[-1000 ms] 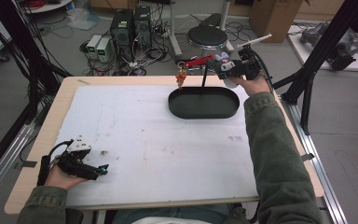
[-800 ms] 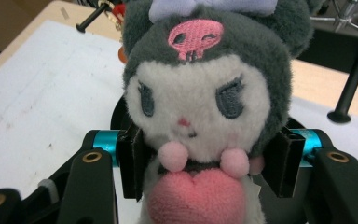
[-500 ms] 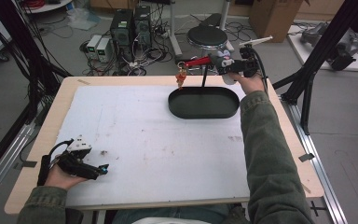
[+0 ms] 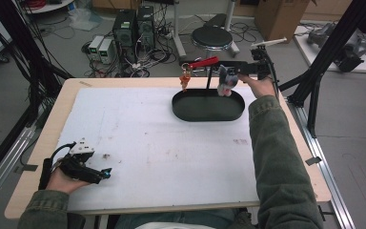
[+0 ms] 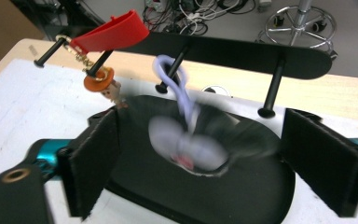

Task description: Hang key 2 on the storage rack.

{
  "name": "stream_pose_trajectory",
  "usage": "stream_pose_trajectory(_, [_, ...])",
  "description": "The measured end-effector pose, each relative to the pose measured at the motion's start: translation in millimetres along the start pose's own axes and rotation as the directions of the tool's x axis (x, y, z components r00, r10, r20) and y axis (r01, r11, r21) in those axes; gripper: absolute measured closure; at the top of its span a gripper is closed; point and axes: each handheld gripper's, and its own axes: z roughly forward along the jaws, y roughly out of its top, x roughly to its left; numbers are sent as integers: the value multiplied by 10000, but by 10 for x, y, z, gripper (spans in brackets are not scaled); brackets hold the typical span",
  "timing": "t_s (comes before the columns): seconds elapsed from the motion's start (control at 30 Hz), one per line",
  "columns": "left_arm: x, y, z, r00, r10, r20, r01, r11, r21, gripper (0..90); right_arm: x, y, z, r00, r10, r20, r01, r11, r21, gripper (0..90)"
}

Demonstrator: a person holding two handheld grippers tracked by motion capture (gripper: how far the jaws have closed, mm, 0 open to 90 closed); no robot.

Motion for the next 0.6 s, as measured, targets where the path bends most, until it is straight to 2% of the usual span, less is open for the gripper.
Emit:
stream_pose_trajectory(0.07, [3,1,-1,10000,18,-3,-18,10000,-2,23,4,-29,-24,9994,-84,-341,84,10000,-3,89])
stream_pose_trajectory(0.13, [3,1,0,10000,-45,-33,45,10000,-50,23,41,-74,-25,9944,-148,-1042,161,9998,116,6])
stream_pose_trajectory(0.17, [2,2,2,10000,-20,-59,19,10000,-48,23,62,-86,-25,9924,-347,-1182,361,9993,96,5])
stream_pose_trajectory(0.2, [2,2,4,10000,-43,-24,43,10000,-53,23,102,-114,-34,9890,-756,-1271,744,9971,-140,5])
stream_pose_trajectory(0.27, [-2,2,4,10000,-20,-8,20,10000,-36,23,172,-181,-48,9826,-1241,-1385,1170,9914,-577,5])
stream_pose_trajectory(0.3, [-2,2,2,10000,3,0,-3,10000,-17,23,207,-204,-49,9807,-1325,-1439,1272,9908,-459,5])
stream_pose_trajectory(0.47, [-3,3,-2,10000,-10,-29,10,10000,-25,23,304,-341,-65,9713,-1947,-1368,1851,9795,-795,5])
stream_pose_trajectory(0.5, [-3,3,-1,10000,-5,-36,5,10000,-21,23,321,-358,-64,9705,-2032,-1297,1958,9783,-679,5])
stream_pose_trajectory(0.57, [-3,3,-4,10000,3,-58,-3,10000,-23,23,369,-381,-75,9642,-2430,-1059,2389,9698,-503,5])
stream_pose_trajectory(0.6, [-2,1,-6,10000,-13,-55,13,10000,-25,23,391,-391,-86,9609,-2617,-908,2572,9646,-580,5])
